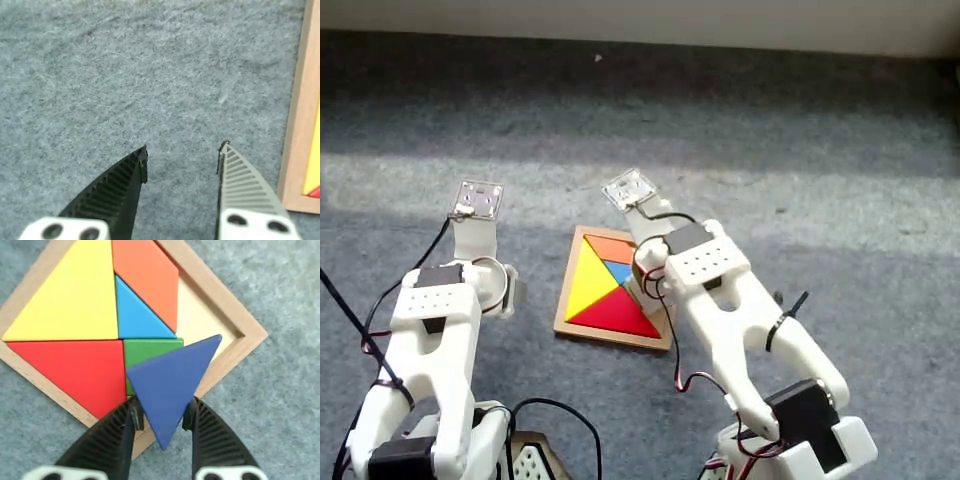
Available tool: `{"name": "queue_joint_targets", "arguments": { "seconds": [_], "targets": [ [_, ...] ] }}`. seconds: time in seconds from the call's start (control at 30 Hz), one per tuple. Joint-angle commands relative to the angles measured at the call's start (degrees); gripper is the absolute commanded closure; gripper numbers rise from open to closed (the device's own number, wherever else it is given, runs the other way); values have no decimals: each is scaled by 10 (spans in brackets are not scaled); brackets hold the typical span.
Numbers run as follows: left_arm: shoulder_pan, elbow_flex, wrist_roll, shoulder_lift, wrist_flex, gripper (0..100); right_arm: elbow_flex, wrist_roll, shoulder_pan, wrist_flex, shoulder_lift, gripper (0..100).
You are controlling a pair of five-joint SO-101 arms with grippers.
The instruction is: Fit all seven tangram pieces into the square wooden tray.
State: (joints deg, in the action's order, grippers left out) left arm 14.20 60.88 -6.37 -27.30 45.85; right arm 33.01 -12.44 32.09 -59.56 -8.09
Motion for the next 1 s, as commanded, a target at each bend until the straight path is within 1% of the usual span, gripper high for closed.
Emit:
{"name": "queue_joint_targets", "arguments": {
  "seconds": [0.0,0.1,0.27,0.33,0.4,0.53,0.57,0.77,0.87,0.97],
  "targets": [
    [-1,-4,4,-12,-6,758,-7,7,7,5,-7,854],
    [-1,-4,4,-12,-6,758,-14,6,8,-8,-8,854],
    [-1,-4,4,-12,-6,758,-65,8,8,-43,-8,854],
    [-1,-4,4,-12,-6,758,-77,25,7,-43,-5,858],
    [-1,-4,4,-12,-6,758,-88,44,4,-43,-3,885],
    [-1,-4,4,-12,-6,758,-89,44,4,-44,-2,988],
    [-1,-4,4,-12,-6,758,-89,44,4,-44,-2,997],
    [-1,-4,4,-12,-6,758,-79,44,7,-39,18,992],
    [-1,-4,4,-12,-6,758,-81,46,7,-38,68,992],
    [-1,-4,4,-12,-6,758,-116,44,6,-30,124,992]
  ]
}}
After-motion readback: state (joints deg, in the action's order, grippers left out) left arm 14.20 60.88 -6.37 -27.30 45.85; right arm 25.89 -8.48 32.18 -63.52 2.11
